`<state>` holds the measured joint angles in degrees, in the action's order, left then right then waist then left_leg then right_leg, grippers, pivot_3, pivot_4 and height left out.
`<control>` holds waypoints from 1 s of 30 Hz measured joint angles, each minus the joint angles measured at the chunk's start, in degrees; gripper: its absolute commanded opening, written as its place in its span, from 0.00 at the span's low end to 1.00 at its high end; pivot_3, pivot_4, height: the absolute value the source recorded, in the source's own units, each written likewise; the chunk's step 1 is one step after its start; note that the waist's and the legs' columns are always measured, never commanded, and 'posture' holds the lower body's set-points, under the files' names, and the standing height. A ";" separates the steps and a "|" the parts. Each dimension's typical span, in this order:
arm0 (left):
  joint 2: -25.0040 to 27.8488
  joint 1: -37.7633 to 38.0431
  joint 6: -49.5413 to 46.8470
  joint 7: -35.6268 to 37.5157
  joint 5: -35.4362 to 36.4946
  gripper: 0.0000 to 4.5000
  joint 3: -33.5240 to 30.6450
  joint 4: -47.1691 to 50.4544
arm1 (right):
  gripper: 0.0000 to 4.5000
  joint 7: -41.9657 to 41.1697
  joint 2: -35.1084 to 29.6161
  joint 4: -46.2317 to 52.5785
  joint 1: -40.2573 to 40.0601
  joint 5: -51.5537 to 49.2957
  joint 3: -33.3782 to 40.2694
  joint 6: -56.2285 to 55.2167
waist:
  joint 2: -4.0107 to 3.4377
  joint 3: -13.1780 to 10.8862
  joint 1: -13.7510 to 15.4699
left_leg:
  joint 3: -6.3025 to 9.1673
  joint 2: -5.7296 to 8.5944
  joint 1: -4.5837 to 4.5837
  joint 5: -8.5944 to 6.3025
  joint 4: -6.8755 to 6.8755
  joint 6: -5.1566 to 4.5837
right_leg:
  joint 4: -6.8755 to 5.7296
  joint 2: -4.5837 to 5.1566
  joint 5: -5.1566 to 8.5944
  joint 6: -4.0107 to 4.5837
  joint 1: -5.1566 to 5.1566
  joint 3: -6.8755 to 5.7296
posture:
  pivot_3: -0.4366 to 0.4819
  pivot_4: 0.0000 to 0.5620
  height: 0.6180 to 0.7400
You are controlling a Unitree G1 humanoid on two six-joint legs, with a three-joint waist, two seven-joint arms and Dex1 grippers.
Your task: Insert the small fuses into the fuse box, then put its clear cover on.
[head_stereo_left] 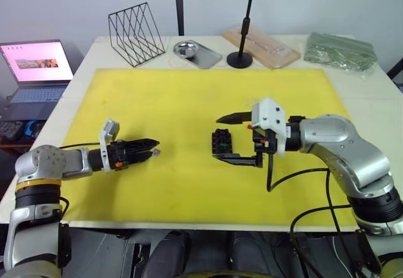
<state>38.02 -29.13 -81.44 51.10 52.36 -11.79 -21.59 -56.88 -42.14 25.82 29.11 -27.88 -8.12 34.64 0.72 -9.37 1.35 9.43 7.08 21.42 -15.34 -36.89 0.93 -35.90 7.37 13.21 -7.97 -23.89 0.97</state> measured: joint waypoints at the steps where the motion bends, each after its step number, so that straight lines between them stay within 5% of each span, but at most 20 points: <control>1: -0.12 -0.24 0.78 0.18 -0.79 0.85 0.57 -0.31 | 1.00 0.07 0.00 0.06 0.00 0.00 0.00 0.00 | -0.06 0.04 0.15 | 0.00 0.00 -0.01 0.00 0.00 0.00 | 0.02 0.00 0.00 0.00 0.02 0.00 | 0.48 0.27 1.00; 4: -0.34 -0.48 2.52 0.81 -2.84 0.62 1.96 -1.52 | 1.00 0.29 0.00 0.59 -0.11 0.00 0.01 0.02 | -0.14 0.09 0.51 | 0.00 -0.01 -0.02 -0.01 0.00 -0.01 | 0.03 -0.01 0.00 0.00 0.02 0.00 | 0.48 0.27 1.00; 10: -0.35 -1.42 3.39 2.69 -4.48 0.62 2.91 -3.29 | 1.00 0.52 -0.10 0.94 -0.80 0.01 0.09 0.01 | -0.21 0.12 0.73 | 0.00 -0.02 -0.02 -0.02 0.01 -0.02 | 0.03 -0.02 0.00 -0.01 0.00 0.00 | 0.48 0.27 1.00; 13: -0.35 -1.72 3.93 3.02 -5.52 0.48 3.34 -4.05 | 1.00 0.65 -0.10 0.96 -0.80 0.02 0.09 0.01 | -0.22 0.13 0.74 | 0.00 -0.02 -0.03 -0.02 0.01 -0.02 | 0.03 -0.02 0.00 -0.01 0.01 0.00 | 0.48 0.27 1.00; 22: -0.34 -2.03 4.50 3.81 -6.58 0.48 3.97 -4.75 | 1.00 0.76 -0.10 0.96 -0.79 0.06 0.09 -0.03 | -0.26 0.15 0.73 | 0.00 -0.02 -0.03 -0.02 0.04 -0.02 | 0.04 -0.03 0.01 -0.01 -0.01 0.00 | 0.48 0.27 1.00; 25: -0.32 -1.68 5.09 3.78 -6.98 0.33 4.07 -4.47 | 1.00 0.75 -0.09 0.95 -0.79 0.09 0.09 -0.09 | -0.27 0.16 0.70 | 0.00 -0.03 -0.03 -0.02 0.05 -0.02 | 0.04 -0.03 0.01 -0.01 -0.01 0.01 | 0.48 0.27 1.00; 29: -0.30 -0.70 6.02 3.77 -7.61 0.01 4.11 -3.55 | 1.00 0.69 -0.09 0.88 -0.79 0.11 0.08 -0.14 | -0.30 0.18 0.46 | 0.00 -0.04 -0.03 -0.02 0.12 -0.02 | 0.05 -0.04 0.01 0.00 -0.06 0.02 | 0.48 0.27 1.00; 30: -0.29 -0.50 5.96 3.78 -7.61 0.00 4.09 -3.25 | 1.00 0.63 -0.09 0.84 -0.79 0.12 0.08 -0.15 | -0.34 0.20 0.36 | 0.00 -0.04 -0.03 -0.02 0.14 -0.02 | 0.05 -0.04 0.01 0.00 -0.08 0.03 | 0.48 0.27 1.00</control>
<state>37.73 -29.63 -75.48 54.88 44.75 -7.70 -24.84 -56.25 -42.24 26.66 28.32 -27.76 -8.04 34.49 0.38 -9.17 1.71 9.43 7.04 21.39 -15.35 -36.75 0.91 -35.85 7.33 13.21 -7.97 -23.97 1.00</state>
